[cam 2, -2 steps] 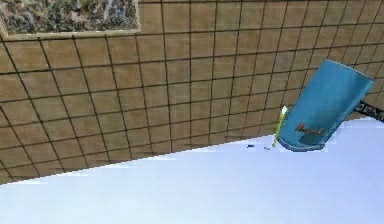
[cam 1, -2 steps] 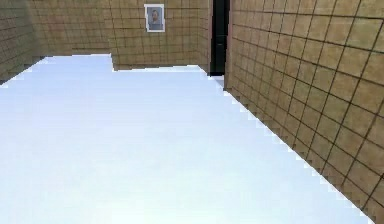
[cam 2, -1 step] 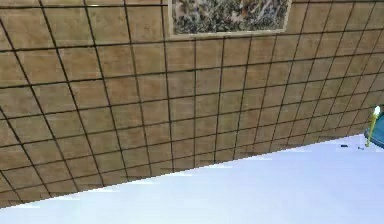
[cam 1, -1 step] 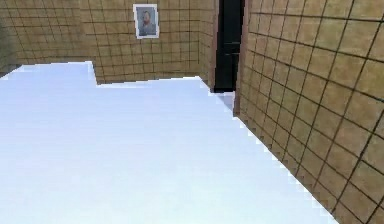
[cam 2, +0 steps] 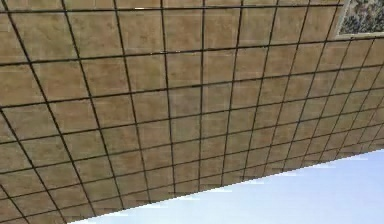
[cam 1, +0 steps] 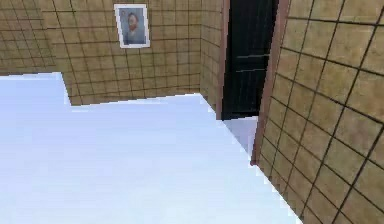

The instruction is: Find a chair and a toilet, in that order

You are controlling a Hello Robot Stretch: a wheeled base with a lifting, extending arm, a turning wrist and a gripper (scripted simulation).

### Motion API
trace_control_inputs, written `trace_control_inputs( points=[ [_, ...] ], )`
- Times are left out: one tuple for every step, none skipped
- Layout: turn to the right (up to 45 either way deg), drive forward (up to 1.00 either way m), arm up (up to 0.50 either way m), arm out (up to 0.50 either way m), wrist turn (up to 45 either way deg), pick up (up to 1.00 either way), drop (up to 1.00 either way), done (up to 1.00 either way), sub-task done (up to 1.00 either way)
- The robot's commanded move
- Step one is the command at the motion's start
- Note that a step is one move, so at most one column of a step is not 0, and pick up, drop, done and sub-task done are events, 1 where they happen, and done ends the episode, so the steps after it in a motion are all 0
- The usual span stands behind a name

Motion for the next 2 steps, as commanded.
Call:
trace_control_inputs(
  points=[
    [0.0, 1.0, 0.0, 0.0, 0.0, 0.0, 0.0, 0.0, 0.0],
    [0.0, 0.6, 0.0, 0.0, 0.0, 0.0, 0.0, 0.0, 0.0]
  ],
)
